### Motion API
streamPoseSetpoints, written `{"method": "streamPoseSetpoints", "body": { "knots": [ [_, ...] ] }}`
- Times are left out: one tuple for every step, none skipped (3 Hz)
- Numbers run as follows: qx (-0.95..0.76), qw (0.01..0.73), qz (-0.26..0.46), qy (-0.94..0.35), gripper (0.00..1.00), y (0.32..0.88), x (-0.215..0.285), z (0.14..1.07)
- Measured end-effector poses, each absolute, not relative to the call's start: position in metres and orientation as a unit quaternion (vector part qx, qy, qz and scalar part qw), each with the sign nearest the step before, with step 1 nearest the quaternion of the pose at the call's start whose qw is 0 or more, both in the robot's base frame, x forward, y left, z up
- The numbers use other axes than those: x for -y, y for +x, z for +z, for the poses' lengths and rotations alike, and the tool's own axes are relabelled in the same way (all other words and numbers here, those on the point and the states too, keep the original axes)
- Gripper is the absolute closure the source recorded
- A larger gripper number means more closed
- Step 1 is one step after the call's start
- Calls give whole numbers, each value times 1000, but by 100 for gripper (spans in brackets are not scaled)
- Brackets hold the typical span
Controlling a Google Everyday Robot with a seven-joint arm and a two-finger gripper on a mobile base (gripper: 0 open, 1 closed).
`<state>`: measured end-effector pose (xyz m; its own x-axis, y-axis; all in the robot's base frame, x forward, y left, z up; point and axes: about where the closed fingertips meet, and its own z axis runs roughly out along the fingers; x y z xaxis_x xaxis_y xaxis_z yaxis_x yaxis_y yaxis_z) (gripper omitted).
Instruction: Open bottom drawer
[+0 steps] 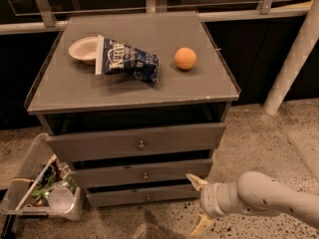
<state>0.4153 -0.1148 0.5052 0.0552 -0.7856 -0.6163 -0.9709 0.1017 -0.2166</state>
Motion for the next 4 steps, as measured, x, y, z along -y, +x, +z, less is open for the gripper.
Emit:
{"method": "streamPoseSetpoints", "body": {
  "knots": [
    [-649, 323, 144, -674, 0, 420, 114, 466],
    [-664, 323, 165, -653, 0, 454, 124, 424],
    [-662, 323, 166, -656, 0, 455, 120, 415],
    [-660, 324, 152, -660, 0, 460, 118, 391]
  ]
}}
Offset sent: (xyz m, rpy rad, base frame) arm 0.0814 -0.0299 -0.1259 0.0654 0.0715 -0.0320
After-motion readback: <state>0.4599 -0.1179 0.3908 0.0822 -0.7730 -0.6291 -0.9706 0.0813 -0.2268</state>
